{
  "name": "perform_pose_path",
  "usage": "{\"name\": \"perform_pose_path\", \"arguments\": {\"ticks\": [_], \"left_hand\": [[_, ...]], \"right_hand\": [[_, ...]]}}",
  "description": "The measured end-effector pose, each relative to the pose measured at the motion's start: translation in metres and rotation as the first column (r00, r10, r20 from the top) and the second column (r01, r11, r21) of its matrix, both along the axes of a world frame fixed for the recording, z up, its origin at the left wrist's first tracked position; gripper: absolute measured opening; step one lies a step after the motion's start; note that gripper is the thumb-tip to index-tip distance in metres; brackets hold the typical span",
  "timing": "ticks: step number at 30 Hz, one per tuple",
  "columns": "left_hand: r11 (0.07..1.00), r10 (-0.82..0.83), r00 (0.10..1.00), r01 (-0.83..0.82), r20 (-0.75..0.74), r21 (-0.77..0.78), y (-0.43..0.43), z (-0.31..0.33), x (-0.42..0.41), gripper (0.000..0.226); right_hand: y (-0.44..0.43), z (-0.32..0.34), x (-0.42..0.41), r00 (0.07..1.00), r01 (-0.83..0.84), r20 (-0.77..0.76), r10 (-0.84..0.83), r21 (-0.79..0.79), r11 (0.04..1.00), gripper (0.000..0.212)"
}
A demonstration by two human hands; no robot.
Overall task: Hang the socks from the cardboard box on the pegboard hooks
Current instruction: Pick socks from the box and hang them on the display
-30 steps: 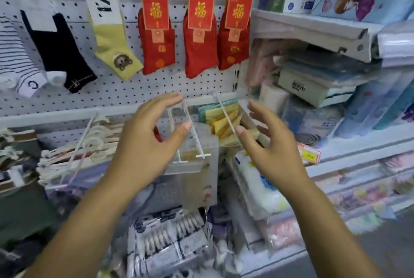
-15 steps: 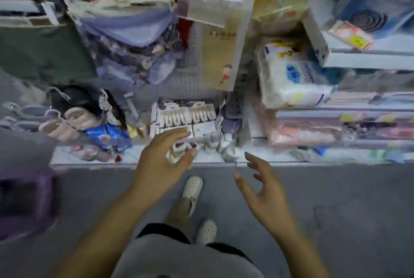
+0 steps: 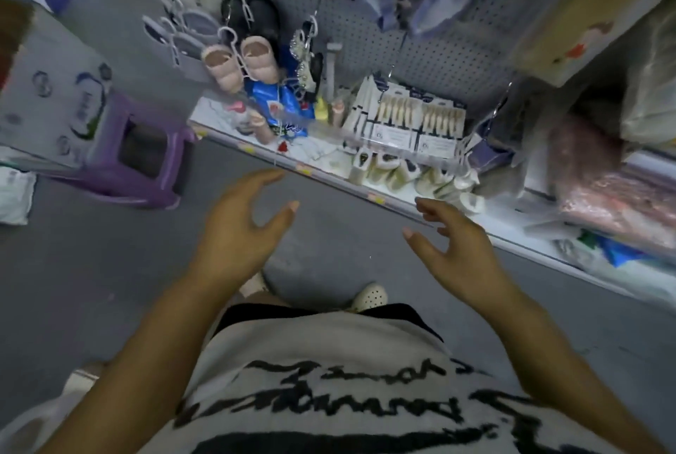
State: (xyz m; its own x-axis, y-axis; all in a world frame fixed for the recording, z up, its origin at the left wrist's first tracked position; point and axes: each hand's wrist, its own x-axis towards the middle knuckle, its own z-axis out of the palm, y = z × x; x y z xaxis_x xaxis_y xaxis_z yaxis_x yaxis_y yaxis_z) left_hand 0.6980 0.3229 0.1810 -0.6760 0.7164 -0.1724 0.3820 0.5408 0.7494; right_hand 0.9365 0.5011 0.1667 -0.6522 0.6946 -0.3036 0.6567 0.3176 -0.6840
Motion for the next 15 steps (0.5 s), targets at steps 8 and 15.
{"name": "perform_pose_path", "arguments": {"ticks": [8, 15], "left_hand": [[0.971, 0.238, 0.966, -0.237, -0.103, 0.022, -0.147, 0.017, -0.152, 0.045], [0.899, 0.418, 0.888, -0.435, -0.192, -0.056, -0.279, 0.014, -0.269, 0.048]], "right_hand": [[-0.085, 0.004, -0.233, 0.966, -0.222, -0.129, 0.225, 0.041, 0.974, 0.052], [-0.205, 0.002, -0.407, 0.867, -0.465, -0.191, 0.46, 0.018, 0.885, 0.055]]}}
